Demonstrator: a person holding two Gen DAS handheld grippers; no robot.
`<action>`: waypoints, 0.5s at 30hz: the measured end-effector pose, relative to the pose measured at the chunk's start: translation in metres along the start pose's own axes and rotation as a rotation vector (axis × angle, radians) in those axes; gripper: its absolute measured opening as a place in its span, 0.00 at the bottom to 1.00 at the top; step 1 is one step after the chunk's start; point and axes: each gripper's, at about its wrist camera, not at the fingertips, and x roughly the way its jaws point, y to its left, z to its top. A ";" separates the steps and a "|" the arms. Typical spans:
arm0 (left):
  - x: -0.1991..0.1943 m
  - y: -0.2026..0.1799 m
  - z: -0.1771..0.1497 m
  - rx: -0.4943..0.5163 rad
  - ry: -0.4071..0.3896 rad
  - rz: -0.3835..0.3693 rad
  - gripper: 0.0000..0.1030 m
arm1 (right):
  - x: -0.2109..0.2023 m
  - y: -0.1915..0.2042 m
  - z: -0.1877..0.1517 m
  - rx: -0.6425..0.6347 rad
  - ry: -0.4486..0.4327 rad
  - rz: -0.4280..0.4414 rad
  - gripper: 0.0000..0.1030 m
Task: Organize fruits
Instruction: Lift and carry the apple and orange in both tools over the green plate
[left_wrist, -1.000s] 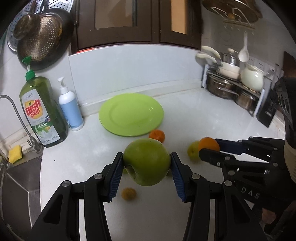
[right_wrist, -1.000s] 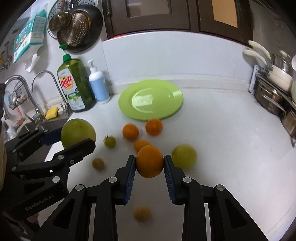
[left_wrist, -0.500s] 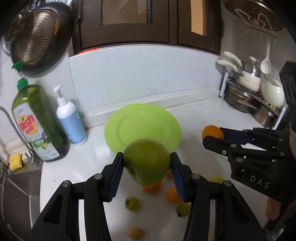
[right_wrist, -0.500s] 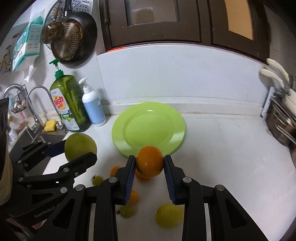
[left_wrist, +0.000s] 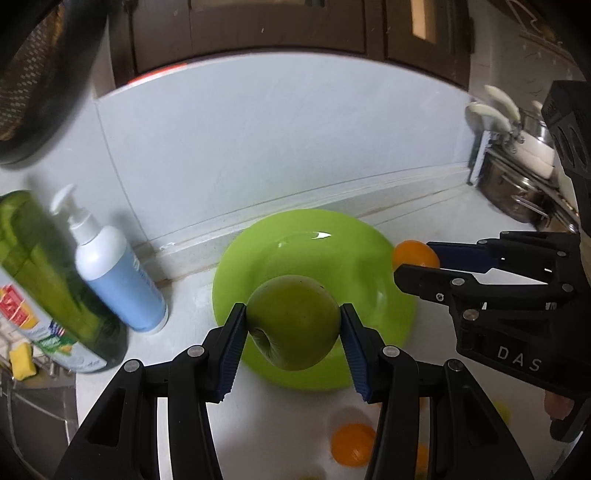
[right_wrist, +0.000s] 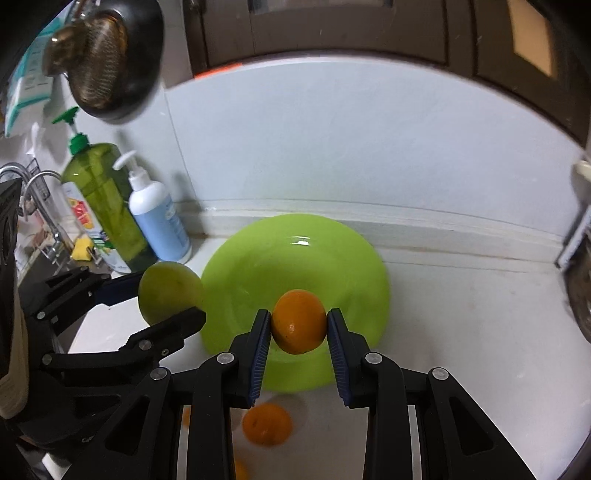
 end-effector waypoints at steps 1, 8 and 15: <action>0.006 0.003 0.002 -0.001 0.006 0.001 0.48 | 0.009 -0.003 0.005 0.000 0.015 -0.006 0.31; 0.048 0.017 0.016 -0.008 0.050 -0.007 0.48 | 0.057 -0.016 0.025 -0.005 0.078 -0.011 0.31; 0.084 0.024 0.024 -0.021 0.091 -0.007 0.48 | 0.097 -0.032 0.030 0.008 0.151 -0.019 0.31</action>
